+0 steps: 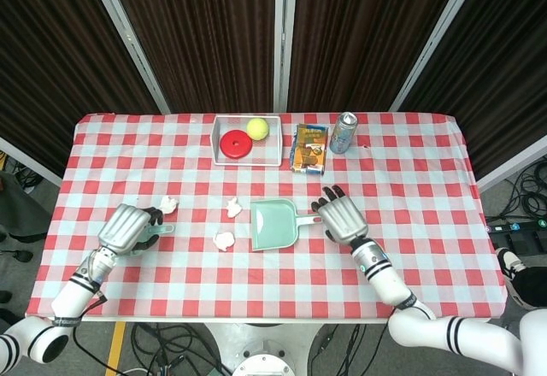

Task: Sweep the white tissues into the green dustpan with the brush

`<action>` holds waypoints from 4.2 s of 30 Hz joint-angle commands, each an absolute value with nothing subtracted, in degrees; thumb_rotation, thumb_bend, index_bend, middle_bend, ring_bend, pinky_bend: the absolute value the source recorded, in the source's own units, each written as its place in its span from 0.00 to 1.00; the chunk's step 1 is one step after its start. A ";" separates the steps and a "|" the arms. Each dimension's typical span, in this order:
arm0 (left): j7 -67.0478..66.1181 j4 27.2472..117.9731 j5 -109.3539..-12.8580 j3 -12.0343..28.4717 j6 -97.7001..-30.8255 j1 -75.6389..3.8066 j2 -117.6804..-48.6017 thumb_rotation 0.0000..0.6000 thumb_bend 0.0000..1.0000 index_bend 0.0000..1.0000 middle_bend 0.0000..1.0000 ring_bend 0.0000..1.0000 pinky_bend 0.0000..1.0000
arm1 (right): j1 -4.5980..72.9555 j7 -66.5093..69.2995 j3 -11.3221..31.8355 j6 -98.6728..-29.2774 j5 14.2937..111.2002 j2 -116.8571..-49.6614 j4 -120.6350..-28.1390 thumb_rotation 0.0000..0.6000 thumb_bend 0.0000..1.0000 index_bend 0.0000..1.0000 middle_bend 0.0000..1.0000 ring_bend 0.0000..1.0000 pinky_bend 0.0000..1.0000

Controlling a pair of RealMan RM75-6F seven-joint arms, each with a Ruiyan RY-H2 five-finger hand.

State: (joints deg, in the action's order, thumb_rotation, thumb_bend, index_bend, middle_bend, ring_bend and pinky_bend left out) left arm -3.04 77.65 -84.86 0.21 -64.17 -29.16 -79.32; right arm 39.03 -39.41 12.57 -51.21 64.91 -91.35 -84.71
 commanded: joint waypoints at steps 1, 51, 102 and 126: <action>-3.19 77.72 -84.94 0.25 -63.89 -29.32 -79.36 1.00 0.41 0.54 0.57 0.77 0.89 | 41.57 -41.73 12.70 -50.56 62.57 -94.77 -81.20 1.00 0.12 0.37 0.38 0.15 0.17; 8.92 60.67 -83.77 4.45 -55.46 -36.13 -85.39 1.00 0.42 0.54 0.56 0.77 0.87 | 48.66 -47.29 11.64 -53.61 48.83 -93.76 -83.38 1.00 0.33 0.69 0.60 0.34 0.24; 36.91 60.48 -92.20 4.79 -55.08 -53.30 -94.74 1.00 0.43 0.54 0.56 0.73 0.86 | 57.77 -46.58 11.24 -51.78 41.68 -105.01 -71.88 1.00 0.36 0.70 0.60 0.34 0.25; 15.48 77.03 -79.06 4.14 -61.62 -39.43 -91.11 1.00 0.42 0.54 0.56 0.73 0.86 | 58.12 -45.45 8.03 -49.56 45.99 -102.15 -73.30 1.00 0.36 0.71 0.60 0.34 0.24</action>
